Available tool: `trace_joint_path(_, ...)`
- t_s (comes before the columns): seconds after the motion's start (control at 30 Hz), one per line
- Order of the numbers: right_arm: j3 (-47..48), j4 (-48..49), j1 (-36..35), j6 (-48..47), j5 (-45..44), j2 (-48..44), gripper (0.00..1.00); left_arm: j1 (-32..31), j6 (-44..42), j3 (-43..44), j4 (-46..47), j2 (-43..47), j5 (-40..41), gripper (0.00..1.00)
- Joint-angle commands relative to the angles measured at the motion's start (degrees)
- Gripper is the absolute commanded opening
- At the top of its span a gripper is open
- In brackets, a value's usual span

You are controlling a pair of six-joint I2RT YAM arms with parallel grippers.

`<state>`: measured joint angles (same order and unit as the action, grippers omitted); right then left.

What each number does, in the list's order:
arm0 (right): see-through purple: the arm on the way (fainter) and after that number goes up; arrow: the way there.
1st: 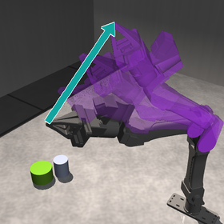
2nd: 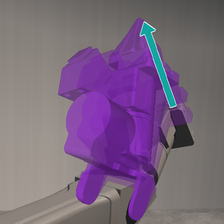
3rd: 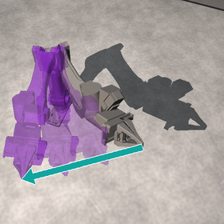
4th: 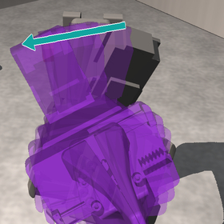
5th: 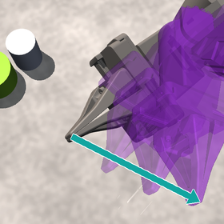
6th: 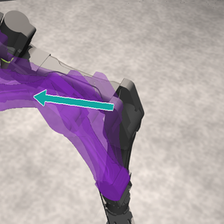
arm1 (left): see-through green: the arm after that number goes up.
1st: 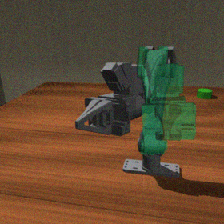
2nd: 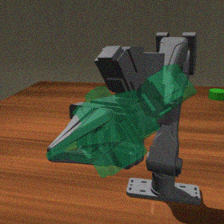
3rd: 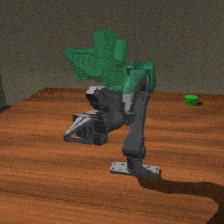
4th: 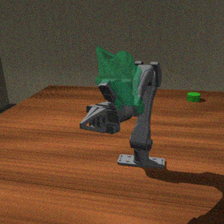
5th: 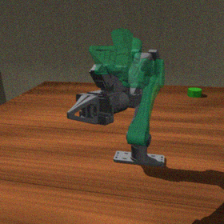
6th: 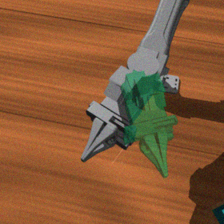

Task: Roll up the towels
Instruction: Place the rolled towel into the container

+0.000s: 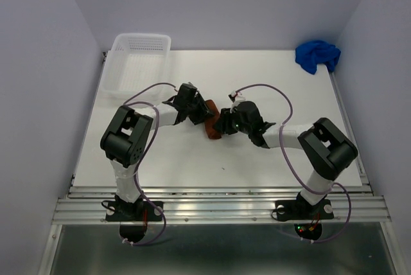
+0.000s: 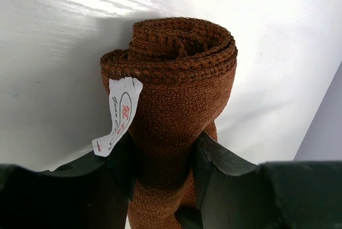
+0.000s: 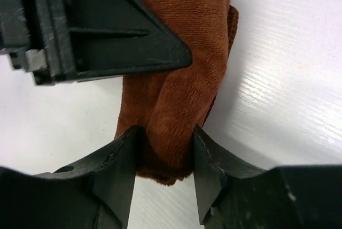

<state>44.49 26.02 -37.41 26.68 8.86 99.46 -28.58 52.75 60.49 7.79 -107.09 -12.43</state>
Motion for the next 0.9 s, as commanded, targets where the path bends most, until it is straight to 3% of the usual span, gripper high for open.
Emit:
trace_joint_path(0.0, 0.42, -10.45, -0.38, -6.36, 4.76, -6.19, 0.55, 1.07, -3.7, 1.47, -4.36, -4.36, 6.19, 0.0)
trace_joint_path(0.2, 2.97, -17.56, -0.38, -8.92, 1.7, -16.91, 0.91, 1.07, -4.24, 2.26, -1.91, 0.64, 7.06, 0.0)
trace_joint_path(0.3, 3.41, -20.65, -0.38, -9.01, -2.42, -22.72, 0.99, 1.07, -4.15, 3.49, -1.46, 3.98, 8.38, 0.0)
trace_joint_path(0.6, 5.69, -23.65, -0.38, -5.06, -20.79, -30.64, 1.0, 4.58, -5.55, 12.89, 1.52, 9.26, 9.61, 0.0)
trace_joint_path(0.87, 9.12, -23.38, 1.54, -4.18, -24.16, -28.28, 1.0, 13.45, -6.26, 19.83, 8.72, 10.06, 9.34, 0.0)
